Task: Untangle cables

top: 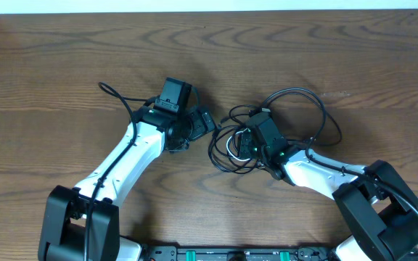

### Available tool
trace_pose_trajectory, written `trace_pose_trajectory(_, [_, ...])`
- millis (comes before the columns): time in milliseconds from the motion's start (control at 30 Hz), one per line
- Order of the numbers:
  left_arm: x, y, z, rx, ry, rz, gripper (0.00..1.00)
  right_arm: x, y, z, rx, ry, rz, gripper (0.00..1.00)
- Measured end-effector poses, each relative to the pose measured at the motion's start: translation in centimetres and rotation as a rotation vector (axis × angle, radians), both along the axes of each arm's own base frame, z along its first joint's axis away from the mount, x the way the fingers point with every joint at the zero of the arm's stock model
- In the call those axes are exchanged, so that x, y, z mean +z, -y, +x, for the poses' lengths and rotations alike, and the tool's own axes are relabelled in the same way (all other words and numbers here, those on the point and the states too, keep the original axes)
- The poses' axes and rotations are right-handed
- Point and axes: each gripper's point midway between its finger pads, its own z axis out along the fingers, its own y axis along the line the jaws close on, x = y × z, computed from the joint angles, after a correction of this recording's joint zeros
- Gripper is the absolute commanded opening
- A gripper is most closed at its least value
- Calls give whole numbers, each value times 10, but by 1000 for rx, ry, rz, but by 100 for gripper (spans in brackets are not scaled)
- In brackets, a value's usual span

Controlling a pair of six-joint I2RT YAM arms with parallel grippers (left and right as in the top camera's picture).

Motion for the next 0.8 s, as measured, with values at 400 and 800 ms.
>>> trace_pose_trajectory(400, [-1,-1,-2,0,-7,2,95,-1,-7,4,0,-16,-16,16])
trace_pose_trajectory(800, [-3,-3,-8,0,-34,13,95,-3,-16,14,-1,-113,-72,1])
